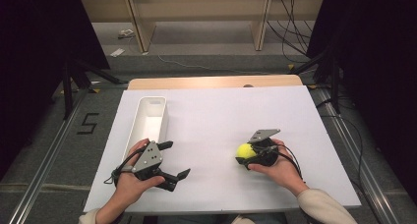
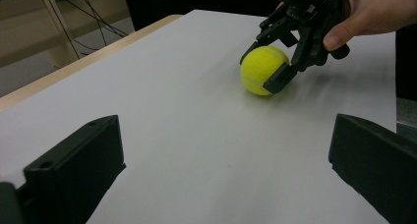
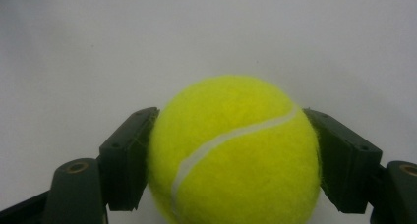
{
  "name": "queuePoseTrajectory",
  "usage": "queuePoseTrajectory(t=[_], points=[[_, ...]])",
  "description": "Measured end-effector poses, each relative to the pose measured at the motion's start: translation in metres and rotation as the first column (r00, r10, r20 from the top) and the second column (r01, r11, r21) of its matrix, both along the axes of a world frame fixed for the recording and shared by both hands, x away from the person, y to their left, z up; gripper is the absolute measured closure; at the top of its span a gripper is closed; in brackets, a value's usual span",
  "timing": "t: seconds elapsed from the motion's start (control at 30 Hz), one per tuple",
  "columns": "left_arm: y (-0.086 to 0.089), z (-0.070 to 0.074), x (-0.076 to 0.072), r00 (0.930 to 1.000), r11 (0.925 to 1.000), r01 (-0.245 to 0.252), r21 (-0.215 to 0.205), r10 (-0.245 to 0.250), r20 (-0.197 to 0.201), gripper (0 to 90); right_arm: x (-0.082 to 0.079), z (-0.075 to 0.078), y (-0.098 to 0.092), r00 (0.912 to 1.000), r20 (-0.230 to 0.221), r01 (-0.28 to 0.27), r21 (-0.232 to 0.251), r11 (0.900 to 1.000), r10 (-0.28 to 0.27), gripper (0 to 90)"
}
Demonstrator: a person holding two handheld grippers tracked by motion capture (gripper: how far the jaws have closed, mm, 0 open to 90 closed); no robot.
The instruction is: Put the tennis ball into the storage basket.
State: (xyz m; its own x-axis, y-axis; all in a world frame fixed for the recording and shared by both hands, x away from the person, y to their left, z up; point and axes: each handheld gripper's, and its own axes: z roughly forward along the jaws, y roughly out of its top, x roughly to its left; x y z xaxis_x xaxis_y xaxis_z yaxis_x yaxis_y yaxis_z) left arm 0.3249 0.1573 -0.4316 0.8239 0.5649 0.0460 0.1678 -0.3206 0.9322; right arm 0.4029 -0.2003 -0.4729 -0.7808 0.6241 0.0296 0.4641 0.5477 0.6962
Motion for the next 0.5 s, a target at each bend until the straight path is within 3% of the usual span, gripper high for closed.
queuePoseTrajectory(t=[0.5], points=[[0.0003, 0.0002, 0.0, 1.0, 1.0, 0.001, 0.0, -0.001, 0.0, 0.0, -0.0024, 0.0061, 0.0011, 0.9994, 0.034, -0.002, 0.022, 1.0, 0.002, 25.8]])
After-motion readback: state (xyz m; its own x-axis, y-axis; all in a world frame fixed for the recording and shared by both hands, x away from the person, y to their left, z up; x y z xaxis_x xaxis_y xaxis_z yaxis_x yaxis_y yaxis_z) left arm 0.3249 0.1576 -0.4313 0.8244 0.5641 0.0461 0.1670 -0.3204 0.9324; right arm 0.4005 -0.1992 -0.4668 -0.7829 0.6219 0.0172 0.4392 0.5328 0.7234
